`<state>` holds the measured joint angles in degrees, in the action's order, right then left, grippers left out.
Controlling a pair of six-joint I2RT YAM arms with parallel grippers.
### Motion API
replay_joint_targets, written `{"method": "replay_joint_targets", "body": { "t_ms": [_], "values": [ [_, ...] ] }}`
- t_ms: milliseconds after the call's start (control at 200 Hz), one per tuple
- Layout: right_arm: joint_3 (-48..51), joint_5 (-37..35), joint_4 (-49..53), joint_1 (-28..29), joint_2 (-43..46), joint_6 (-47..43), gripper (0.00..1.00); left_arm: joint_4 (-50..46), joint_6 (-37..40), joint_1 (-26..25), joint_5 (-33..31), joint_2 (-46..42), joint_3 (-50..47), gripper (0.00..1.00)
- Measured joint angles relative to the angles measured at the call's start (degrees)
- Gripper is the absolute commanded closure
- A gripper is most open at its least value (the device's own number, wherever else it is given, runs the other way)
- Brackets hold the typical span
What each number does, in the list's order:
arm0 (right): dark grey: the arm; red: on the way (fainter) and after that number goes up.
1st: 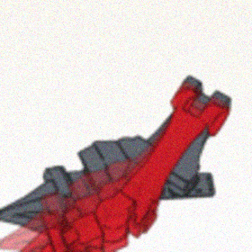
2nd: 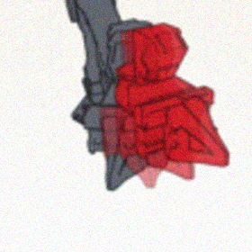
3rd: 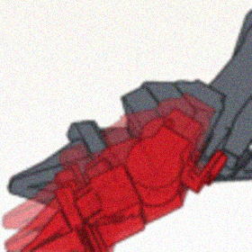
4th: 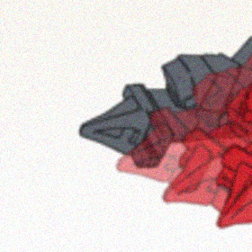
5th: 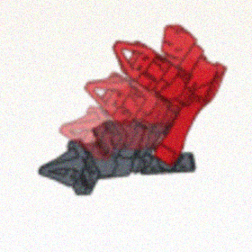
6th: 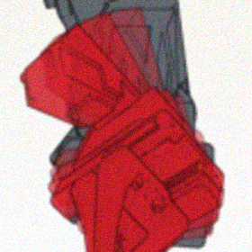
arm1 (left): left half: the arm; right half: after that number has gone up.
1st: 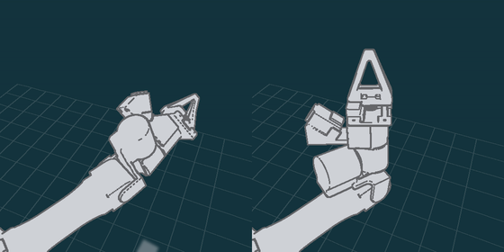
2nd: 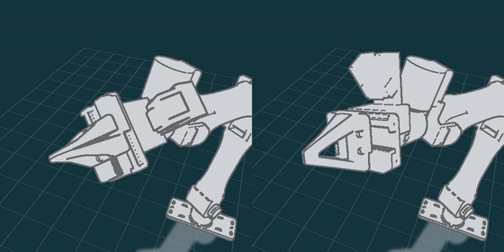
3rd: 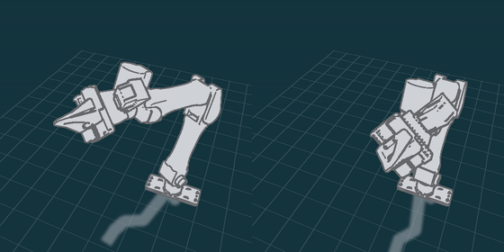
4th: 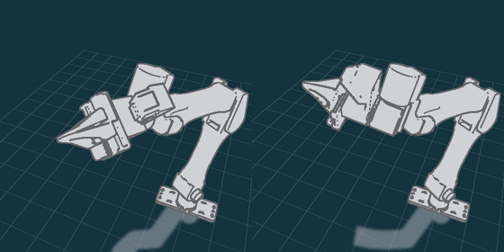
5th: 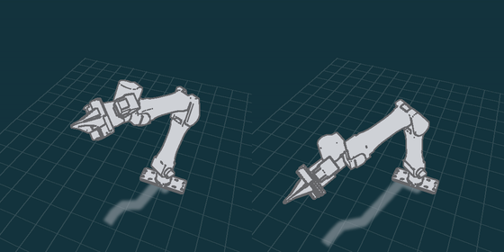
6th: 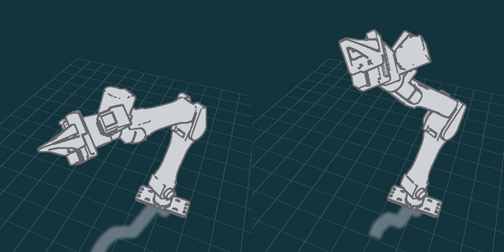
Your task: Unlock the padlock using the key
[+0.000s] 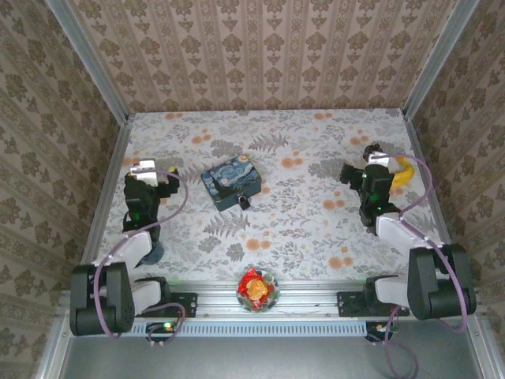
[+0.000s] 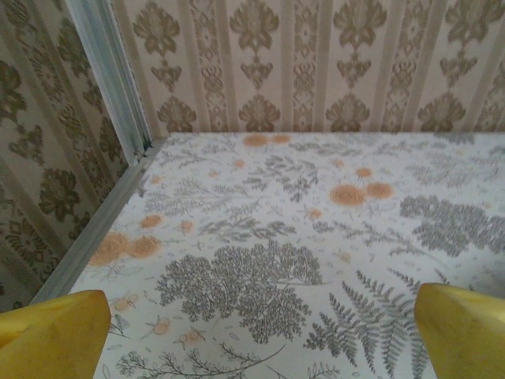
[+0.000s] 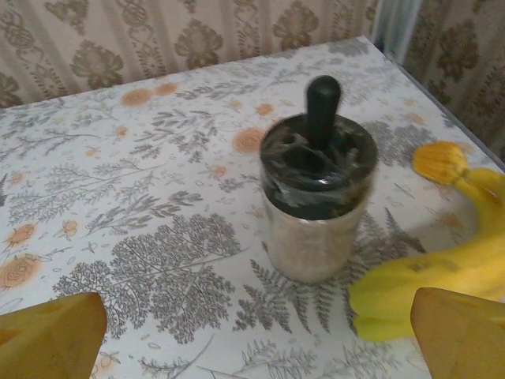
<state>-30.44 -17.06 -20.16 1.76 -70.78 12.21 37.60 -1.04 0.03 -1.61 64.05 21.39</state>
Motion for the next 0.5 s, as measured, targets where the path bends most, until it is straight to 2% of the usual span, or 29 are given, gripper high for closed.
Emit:
{"method": "replay_joint_targets", "body": {
  "t_ms": [245,350,500],
  "values": [
    [-1.90,-5.14,18.58,0.00,10.67,8.52,0.00,-9.31,-5.55,-2.80,-1.07,-12.02,0.00,0.00],
    [-2.71,-6.23,26.56,0.00,15.10,12.31,0.00,-14.25,-7.87,-6.64,-1.33,-16.48,0.02,0.00],
    [-3.69,-6.56,36.44,0.00,19.85,16.87,0.00,-19.96,-9.97,-14.82,-2.75,-20.37,0.04,0.00]
  ]
}}
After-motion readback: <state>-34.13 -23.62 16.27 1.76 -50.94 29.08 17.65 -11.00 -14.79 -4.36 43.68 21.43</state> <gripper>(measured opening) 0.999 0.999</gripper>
